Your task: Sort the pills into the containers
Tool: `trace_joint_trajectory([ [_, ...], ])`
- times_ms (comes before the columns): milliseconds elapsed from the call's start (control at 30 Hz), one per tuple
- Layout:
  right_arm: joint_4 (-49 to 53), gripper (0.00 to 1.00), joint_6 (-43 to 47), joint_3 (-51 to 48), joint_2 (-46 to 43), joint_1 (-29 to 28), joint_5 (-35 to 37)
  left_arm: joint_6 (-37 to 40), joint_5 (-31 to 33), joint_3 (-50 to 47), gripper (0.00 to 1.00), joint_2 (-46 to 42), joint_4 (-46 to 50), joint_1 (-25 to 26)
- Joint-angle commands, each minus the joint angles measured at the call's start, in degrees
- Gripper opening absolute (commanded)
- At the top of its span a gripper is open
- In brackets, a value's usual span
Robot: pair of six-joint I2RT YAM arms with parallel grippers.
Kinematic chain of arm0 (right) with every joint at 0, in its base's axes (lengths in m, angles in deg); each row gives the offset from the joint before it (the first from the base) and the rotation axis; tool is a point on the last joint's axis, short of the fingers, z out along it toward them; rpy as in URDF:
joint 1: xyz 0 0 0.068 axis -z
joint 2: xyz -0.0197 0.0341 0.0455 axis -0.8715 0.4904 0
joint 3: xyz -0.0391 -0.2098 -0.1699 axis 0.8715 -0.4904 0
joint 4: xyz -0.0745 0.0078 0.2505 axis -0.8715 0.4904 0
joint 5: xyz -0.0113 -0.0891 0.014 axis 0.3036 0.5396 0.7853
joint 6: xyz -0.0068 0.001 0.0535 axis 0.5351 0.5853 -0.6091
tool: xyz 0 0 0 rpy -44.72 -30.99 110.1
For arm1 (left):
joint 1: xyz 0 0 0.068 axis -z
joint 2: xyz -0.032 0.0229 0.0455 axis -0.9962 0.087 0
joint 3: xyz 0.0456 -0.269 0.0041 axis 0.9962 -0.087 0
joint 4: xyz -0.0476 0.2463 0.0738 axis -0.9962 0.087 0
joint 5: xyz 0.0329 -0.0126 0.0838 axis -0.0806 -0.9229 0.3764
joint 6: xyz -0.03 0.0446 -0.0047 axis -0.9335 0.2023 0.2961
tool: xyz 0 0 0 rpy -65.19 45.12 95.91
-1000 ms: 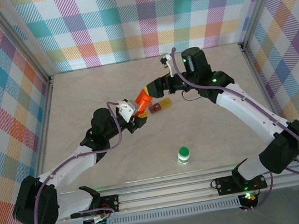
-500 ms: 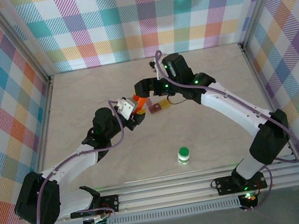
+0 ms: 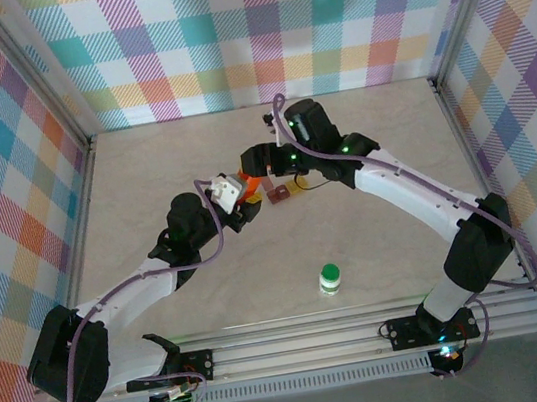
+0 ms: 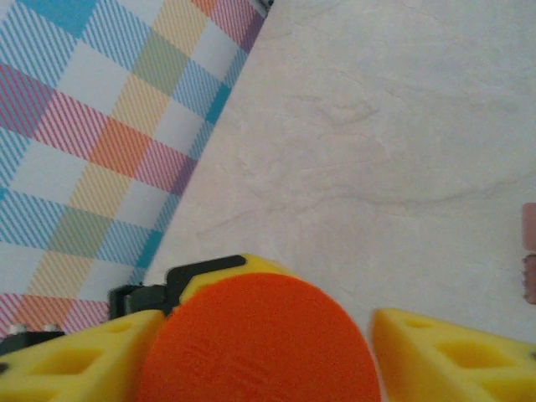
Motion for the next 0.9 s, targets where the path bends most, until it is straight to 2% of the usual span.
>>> trace_joint_trajectory([
  [0,-2.72,0.57,-0.93,0.04,0.18,-0.34,-1.16,-0.81,-0.01,0.03,0.00,-0.19,-3.02,0.42],
  [167,-6.72,0.46,2.84,-3.64,-1.85,-0.42,-3.22,-0.64,-1.53,0.09,0.00,-0.41,-2.55,0.42],
  [267,-9.95,0.30,11.82,-6.61,-4.07,-0.03,-8.53,-0.13,-6.72,-0.47,0.00,-1.32,-2.09,-0.21],
  [300,-11.43,0.25,16.13,-8.45,-5.12,0.36,-11.30,0.57,-10.02,-0.44,0.00,-1.81,-1.18,-0.56],
  [367,-14.11,0.24,26.22,-12.44,-7.69,1.54,-18.78,2.19,-16.38,-0.61,0.00,-3.16,0.84,-1.23],
  [433,-15.19,0.23,39.64,-17.04,-10.52,3.88,-30.25,3.62,-23.31,-0.62,0.00,-4.67,2.92,-2.16],
  [500,-10.34,0.24,53.46,-18.73,-12.31,6.05,-40.54,4.94,-28.35,0.02,0.00,-5.70,5.87,-2.64],
  [633,10.66,0.24,75.36,-12.68,-11.30,8.33,-46.68,7.08,-35.79,1.96,0.00,-6.01,12.15,-2.83],
  [733,20.57,0.25,82.97,-7.27,-9.21,8.81,-47.73,7.62,-38.48,3.19,0.00,-5.02,14.51,-2.83],
  [867,21.37,0.26,87.25,-6.44,-9.58,8.90,-48.20,8.10,-39.96,3.83,0.00,-4.30,15.76,-2.83],
])
